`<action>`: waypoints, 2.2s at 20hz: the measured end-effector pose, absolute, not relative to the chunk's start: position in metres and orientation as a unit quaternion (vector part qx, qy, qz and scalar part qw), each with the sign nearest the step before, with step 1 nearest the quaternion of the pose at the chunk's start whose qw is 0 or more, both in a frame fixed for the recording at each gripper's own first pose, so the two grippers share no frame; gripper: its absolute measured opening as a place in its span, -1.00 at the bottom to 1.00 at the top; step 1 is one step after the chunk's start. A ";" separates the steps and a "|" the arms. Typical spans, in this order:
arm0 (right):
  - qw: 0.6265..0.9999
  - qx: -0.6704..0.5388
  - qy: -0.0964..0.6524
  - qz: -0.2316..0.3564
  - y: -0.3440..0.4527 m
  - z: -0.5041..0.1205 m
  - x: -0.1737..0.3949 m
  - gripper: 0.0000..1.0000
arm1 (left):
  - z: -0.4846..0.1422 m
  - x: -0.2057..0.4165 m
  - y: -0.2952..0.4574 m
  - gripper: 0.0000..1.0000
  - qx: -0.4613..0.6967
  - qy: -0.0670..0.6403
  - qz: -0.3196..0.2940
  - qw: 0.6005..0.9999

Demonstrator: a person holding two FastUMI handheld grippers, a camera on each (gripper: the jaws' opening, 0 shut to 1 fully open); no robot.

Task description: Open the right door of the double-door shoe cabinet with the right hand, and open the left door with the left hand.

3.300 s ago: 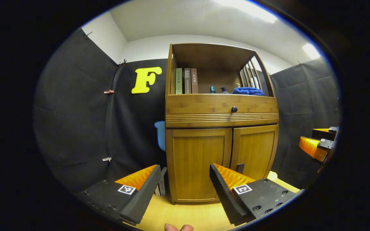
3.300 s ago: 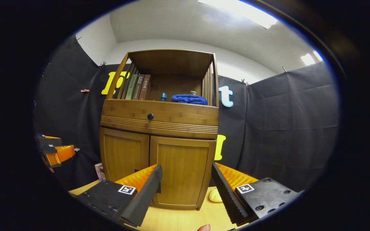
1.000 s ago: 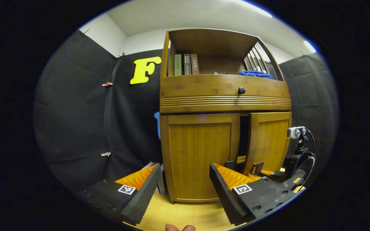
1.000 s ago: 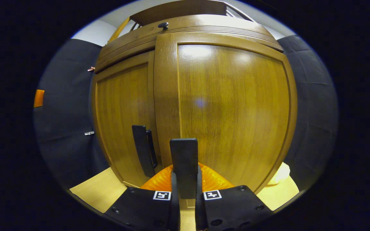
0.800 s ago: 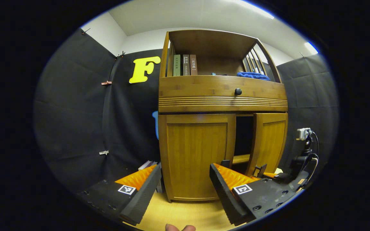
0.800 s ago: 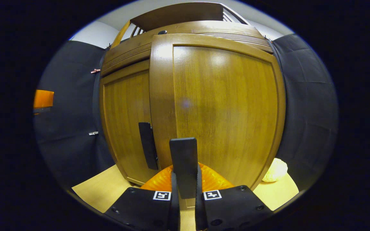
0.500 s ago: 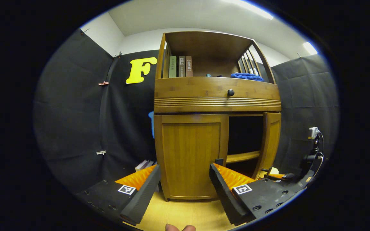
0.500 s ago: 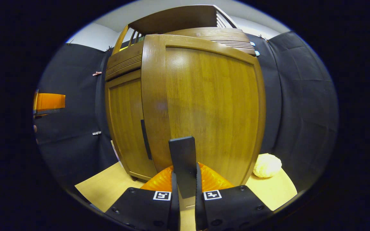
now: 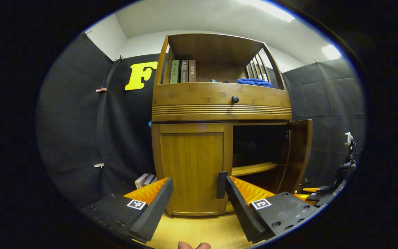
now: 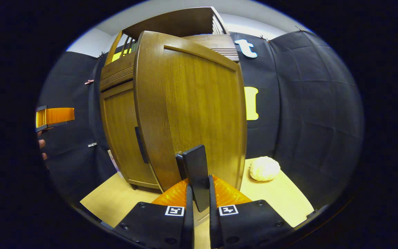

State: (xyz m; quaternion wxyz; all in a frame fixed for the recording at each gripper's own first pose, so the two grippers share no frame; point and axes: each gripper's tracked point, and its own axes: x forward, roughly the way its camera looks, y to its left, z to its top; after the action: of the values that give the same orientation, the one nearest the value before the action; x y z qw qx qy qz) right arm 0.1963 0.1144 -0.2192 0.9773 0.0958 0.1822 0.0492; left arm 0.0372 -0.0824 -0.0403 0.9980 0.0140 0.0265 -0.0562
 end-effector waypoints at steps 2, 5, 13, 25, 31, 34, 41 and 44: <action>0.977 0.102 0.185 0.032 0.111 -0.214 0.198 -0.58 | -0.041 0.042 -0.090 0.89 0.011 0.026 -0.065 0.997; 0.978 0.109 0.176 0.016 0.105 -0.208 0.200 -0.59 | -0.042 0.046 -0.103 0.89 0.008 0.026 -0.079 0.997; 0.978 0.116 0.171 0.024 0.090 -0.204 0.203 -0.63 | -0.048 0.057 -0.125 0.89 0.007 0.031 -0.103 0.994; 0.981 0.105 0.163 -0.006 0.054 -0.202 0.204 -0.82 | -0.062 0.082 -0.143 0.89 0.013 0.039 -0.108 0.993; 0.982 0.101 0.144 -0.072 0.031 -0.194 0.200 -0.39 | -0.081 0.098 -0.152 0.89 0.025 0.047 -0.109 0.993; 0.985 0.075 0.126 -0.094 0.020 -0.189 0.200 0.46 | -0.094 0.113 -0.157 0.89 0.023 0.052 -0.107 0.993; 0.988 0.081 0.108 -0.072 0.030 -0.178 0.197 0.95 | -0.135 0.166 -0.164 0.89 0.032 0.058 -0.092 0.994; 0.990 0.085 0.101 -0.050 0.044 -0.169 0.190 0.96 | -0.160 0.190 -0.160 0.86 0.007 0.077 -0.079 0.994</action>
State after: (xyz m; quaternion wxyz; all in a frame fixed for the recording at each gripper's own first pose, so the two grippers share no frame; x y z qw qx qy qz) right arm 0.1899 0.0444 -0.1687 0.9900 0.0848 0.1010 -0.0504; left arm 0.1900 -0.1596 -0.1595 0.9939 0.0074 0.0771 -0.0791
